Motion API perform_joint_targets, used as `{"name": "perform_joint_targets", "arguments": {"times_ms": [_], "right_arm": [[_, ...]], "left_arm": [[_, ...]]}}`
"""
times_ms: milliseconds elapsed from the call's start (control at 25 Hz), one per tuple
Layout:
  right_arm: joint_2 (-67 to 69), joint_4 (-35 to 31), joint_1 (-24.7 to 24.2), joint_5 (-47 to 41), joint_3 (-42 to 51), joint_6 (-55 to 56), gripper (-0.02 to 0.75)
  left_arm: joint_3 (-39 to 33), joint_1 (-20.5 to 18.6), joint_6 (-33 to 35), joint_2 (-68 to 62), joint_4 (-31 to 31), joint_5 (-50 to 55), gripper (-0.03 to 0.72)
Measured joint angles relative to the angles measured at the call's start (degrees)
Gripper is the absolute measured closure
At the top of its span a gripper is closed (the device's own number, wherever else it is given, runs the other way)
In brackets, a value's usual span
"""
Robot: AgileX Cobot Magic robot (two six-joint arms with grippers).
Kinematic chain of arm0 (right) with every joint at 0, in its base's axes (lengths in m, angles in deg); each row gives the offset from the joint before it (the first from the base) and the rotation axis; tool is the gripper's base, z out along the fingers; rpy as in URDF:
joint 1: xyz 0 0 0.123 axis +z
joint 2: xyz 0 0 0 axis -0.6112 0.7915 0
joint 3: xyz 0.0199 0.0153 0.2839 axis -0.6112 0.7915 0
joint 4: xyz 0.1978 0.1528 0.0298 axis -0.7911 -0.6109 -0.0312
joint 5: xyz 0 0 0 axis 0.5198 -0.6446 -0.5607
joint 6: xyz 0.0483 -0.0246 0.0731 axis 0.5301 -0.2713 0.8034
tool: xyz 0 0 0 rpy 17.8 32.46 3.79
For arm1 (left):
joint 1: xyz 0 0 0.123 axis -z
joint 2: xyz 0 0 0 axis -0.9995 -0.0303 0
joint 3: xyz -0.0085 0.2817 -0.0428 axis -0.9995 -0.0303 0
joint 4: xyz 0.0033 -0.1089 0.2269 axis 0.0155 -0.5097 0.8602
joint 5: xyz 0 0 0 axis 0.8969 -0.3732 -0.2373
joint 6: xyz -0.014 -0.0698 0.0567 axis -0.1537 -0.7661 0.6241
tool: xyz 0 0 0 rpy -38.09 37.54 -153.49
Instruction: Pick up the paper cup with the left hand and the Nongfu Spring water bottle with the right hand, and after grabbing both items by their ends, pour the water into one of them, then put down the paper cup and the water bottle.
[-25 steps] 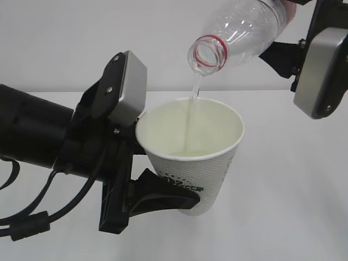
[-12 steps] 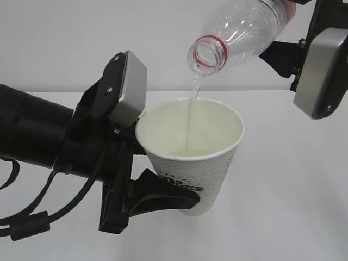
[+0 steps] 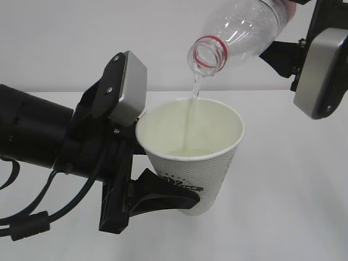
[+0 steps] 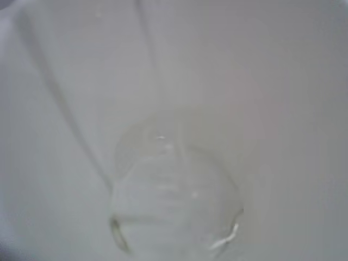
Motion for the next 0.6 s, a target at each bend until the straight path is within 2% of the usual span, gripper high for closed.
{"name": "perform_joint_targets", "arguments": {"times_ms": [600], "right_arm": [[0.0, -0.1, 0.0, 0.0, 0.0, -0.37, 0.225]], "left_arm": [[0.0, 0.0, 0.0, 0.0, 0.0, 0.0, 0.196]]}}
